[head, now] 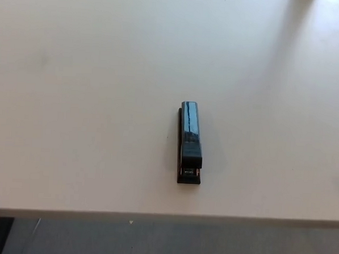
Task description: The robot uses its right hand to press on the stapler that is in the middle of the desk
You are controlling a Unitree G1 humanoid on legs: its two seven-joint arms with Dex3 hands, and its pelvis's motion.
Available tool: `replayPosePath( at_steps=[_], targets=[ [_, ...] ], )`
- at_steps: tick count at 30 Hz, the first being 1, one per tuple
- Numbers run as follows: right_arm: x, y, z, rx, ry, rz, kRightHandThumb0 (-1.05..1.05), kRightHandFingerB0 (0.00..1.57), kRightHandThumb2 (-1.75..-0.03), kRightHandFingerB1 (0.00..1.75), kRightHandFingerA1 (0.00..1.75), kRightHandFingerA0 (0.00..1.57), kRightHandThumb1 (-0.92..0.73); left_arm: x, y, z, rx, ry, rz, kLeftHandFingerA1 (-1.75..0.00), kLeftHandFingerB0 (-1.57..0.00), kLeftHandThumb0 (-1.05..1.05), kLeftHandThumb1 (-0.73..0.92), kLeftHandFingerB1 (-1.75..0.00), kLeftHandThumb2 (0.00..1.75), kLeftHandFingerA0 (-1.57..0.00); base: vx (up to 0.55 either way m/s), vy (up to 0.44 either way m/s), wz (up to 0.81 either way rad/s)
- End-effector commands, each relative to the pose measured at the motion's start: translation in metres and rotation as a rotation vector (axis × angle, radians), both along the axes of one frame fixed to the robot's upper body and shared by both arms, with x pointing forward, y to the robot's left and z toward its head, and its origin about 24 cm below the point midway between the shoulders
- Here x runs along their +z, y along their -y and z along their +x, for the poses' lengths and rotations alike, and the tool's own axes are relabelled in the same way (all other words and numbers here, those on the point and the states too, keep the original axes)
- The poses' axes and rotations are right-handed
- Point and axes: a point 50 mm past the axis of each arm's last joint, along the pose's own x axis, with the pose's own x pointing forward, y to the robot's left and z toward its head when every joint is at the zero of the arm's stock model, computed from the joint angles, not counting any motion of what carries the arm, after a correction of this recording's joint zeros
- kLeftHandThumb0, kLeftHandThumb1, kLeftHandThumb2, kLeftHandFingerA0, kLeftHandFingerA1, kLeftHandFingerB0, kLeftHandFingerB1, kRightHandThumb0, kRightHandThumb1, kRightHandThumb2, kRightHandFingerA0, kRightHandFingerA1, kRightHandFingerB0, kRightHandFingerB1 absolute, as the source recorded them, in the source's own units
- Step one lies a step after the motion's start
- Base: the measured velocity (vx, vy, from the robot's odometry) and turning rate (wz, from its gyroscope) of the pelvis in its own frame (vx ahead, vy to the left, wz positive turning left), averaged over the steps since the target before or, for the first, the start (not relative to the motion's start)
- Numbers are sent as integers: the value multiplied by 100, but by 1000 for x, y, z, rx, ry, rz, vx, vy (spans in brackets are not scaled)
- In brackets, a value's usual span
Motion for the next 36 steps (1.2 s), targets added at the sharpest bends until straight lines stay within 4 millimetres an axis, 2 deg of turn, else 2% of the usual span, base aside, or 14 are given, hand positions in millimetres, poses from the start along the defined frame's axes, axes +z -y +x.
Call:
replayPosePath(
  at_steps=[1, 2, 4, 9, 10, 11, 12, 14, 22, 23, 25, 27, 34, 36],
  targets=[
    [85, -105, 42, 494, 161, -138, -61, 0, -64, 16, 36, 35, -80, 7, -11, -4, -18, 16, 19, -37, -6, -70, 92, -30, 68, -8, 0, 0, 0],
    [87, -111, 47, 533, 162, -129, -68, 0, -93, 19, 51, 32, -65, 7, -11, -4, -1, 28, 10, -45, -7, -77, 67, -41, 106, 0, 0, 0, 0],
    [91, -130, 61, 591, 132, -165, -69, 0, -93, 14, 52, 36, -67, 8, -11, -4, -18, 21, 32, -45, -6, -79, 71, -40, 109, 0, 0, 0, 0],
    [93, -156, 80, 644, 85, -172, -58, 0, -93, 27, 58, 60, -65, 8, -12, -3, -28, 18, 31, -39, -7, -72, 92, -33, 72, -8, 0, 0, 0],
    [94, -169, 90, 665, 87, -169, -46, 12, -66, 22, 48, 84, -81, 8, -11, -3, -30, 19, 28, -39, -7, -71, 92, -33, 71, -7, 0, 0, 0],
    [94, -177, 96, 667, 89, -172, -26, 1, -114, 47, 69, 75, -69, 8, -11, -3, -26, 18, 27, -40, -8, -71, 91, -33, 71, -8, 0, 0, 0],
    [94, -187, 103, 651, 86, -180, -43, 15, -66, 27, 53, 104, -84, 8, -11, -4, -23, 12, 30, -39, -7, -70, 92, -32, 71, -8, 0, 0, 0],
    [95, -202, 113, 635, 83, -175, -38, 19, -66, 28, 64, 124, -83, 8, -11, -3, -33, 8, 35, -39, -6, -72, 92, -31, 72, -8, 0, 0, 0],
    [91, -250, 150, 734, -2, -171, -19, 51, -65, 39, 115, 134, -85, 8, -9, 0, -40, 23, 29, -39, -6, -64, 92, -34, 70, -7, 0, 0, 0],
    [91, -259, 155, 774, -35, -165, -16, 70, -64, 47, 117, 133, -84, 9, -8, 1, -40, 24, 30, -46, -3, -67, 67, -43, 106, 0, 0, 0, 0],
    [88, -272, 169, 806, -67, -160, -13, 94, -66, 91, 118, 129, -79, 9, -8, 1, -44, 24, 28, -38, -7, -67, 92, -33, 69, -7, 0, 0, 0],
    [85, -282, 177, 865, -92, -113, -14, 82, -70, 117, 123, 123, -79, 9, -8, 1, -44, 30, 27, -45, -6, -80, 69, -41, 107, -1, 0, 0, 0],
    [70, -324, 201, 907, -256, -112, -13, 72, -72, 129, 138, 115, -79, 8, -4, 4, -55, 40, 25, -47, -3, -67, 68, -43, 109, 0, 0, 0, 0],
    [57, -334, 206, 934, -276, -135, -14, 80, -73, 126, 140, 107, -79, 9, -4, 4, -55, 52, 10, -41, -6, -68, 92, -33, 69, -7, 0, 0, 0]
  ],
)
